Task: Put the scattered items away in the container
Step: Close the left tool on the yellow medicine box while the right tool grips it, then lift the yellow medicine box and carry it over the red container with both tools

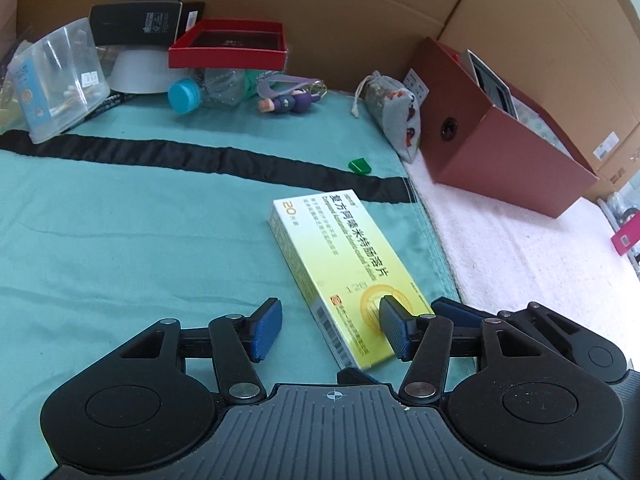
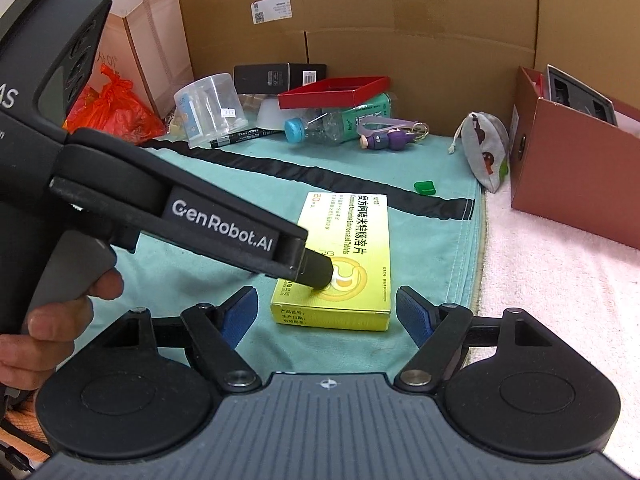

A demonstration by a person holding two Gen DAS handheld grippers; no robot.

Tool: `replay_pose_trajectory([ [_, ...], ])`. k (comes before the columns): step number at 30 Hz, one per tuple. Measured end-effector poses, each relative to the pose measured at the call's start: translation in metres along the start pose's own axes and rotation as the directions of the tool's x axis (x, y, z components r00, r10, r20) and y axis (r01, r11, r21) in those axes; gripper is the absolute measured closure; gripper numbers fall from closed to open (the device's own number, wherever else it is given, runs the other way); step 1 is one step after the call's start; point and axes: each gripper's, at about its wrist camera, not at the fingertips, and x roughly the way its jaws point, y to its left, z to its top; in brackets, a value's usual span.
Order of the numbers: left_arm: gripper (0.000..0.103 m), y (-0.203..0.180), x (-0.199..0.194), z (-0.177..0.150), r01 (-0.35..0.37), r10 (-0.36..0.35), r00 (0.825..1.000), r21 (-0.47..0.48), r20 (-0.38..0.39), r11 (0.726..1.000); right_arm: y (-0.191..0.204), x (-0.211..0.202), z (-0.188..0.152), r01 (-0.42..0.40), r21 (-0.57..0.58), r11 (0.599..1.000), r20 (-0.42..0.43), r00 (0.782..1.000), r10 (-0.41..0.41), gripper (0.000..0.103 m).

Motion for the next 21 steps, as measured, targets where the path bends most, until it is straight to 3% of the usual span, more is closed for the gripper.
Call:
replay_pose_trajectory([
  [17,0.036,-0.007,0.017,0.009,0.034,-0.033,0.999,0.071,-0.017,0.997,-0.005,0.026,0.007,0.002,0.018,1.0,-0.012,1.0,-0.002,0.022],
  [21,0.046,-0.009,0.017,0.011,0.022,-0.02,1.0,0.089,-0.019,0.996,-0.006,0.03,0.007,0.016,0.024,1.0,-0.013,1.0,-0.015,0.027],
])
